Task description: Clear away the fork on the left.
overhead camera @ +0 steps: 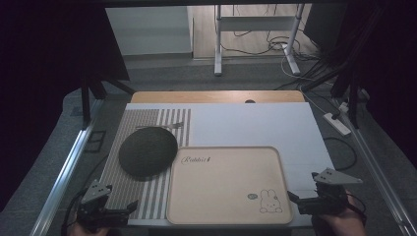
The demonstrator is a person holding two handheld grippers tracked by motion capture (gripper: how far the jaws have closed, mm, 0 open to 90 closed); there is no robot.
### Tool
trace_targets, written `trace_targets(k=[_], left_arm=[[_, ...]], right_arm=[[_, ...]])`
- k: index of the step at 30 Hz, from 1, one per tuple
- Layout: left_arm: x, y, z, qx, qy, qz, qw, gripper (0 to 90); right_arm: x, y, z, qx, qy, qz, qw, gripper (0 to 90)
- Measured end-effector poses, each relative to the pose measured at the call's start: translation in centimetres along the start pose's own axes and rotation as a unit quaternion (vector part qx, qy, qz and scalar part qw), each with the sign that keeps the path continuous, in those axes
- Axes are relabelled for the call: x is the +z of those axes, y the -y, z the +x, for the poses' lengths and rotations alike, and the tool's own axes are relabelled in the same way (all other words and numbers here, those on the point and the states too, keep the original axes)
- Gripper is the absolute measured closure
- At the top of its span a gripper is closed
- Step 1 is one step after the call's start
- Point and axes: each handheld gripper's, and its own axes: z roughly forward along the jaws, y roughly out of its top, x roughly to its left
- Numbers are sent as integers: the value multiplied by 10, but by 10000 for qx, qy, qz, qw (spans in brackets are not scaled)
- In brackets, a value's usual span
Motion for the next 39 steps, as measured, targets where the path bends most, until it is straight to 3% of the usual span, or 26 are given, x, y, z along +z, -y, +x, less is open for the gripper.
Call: trace_targets(k=[19,33,39], left_arm=[[2,-1,0,97,125,97,9998,0],[2,-2,2,40,256,101,9996,0],[4,-9,1,161,293,-4,9994,0]], right_arm=[[2,0,-1,96,46,116,9999,0],[3,0,-1,92,52,155,9998,0],[3,0,-1,44,35,184,9998,0]])
